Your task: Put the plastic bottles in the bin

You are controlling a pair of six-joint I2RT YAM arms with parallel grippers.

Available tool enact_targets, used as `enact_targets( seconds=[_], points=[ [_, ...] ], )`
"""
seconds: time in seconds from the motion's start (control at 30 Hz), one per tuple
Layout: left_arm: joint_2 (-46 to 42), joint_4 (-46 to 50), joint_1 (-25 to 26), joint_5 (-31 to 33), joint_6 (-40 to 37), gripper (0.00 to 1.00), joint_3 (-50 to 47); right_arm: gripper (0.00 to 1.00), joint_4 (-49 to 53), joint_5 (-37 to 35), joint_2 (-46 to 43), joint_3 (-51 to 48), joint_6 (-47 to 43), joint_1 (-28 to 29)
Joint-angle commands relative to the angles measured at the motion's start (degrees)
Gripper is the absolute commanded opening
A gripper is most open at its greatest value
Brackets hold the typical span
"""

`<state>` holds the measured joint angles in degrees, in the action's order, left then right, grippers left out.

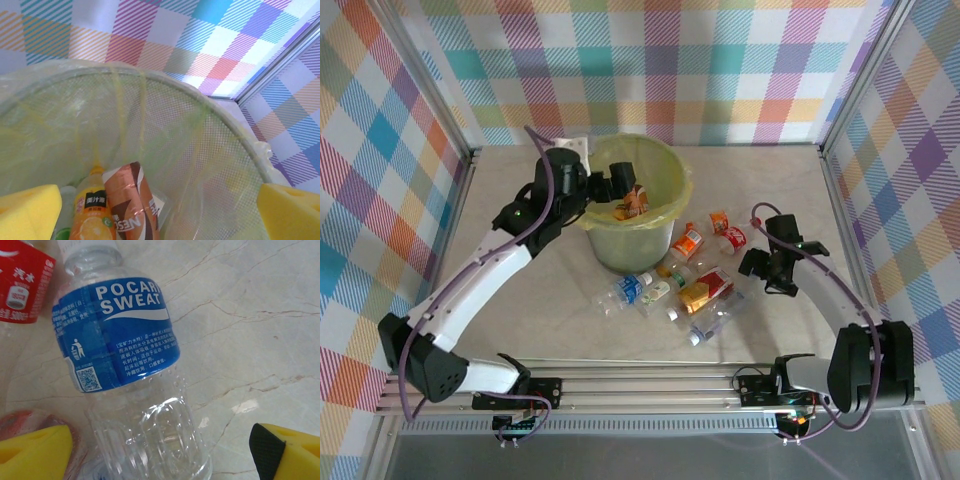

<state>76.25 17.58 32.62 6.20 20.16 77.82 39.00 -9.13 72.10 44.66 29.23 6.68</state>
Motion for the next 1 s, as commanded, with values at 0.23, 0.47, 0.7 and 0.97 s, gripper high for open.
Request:
enact_targets(
  seconds=[0.23, 0.47, 0.7, 0.97],
  points=[
    [-10.82, -1.15, 0.49, 8.24, 1.63, 1.00, -9.01, 0.90, -3.04, 3.90, 6.44, 2.84, -3.29, -1.51],
    [-15.13, -1.15, 0.51, 14.40, 1.87, 1.00, -12.55, 0.88, -4.05, 4.77, 9.94, 3.85, -4.24, -2.35],
    [-17.11, -1.15, 0.51, 17.65, 2.09, 1.00, -14.19, 0.87, -5.42, 5.84, 12.21, 4.36, -4.53, -3.60],
    [-17.45, -1.07, 0.51, 18.68, 2.34, 1.00, -14.50, 0.83, -6.68, 7.07, 15.82, 4.55, -4.71, -4.91]
  ],
)
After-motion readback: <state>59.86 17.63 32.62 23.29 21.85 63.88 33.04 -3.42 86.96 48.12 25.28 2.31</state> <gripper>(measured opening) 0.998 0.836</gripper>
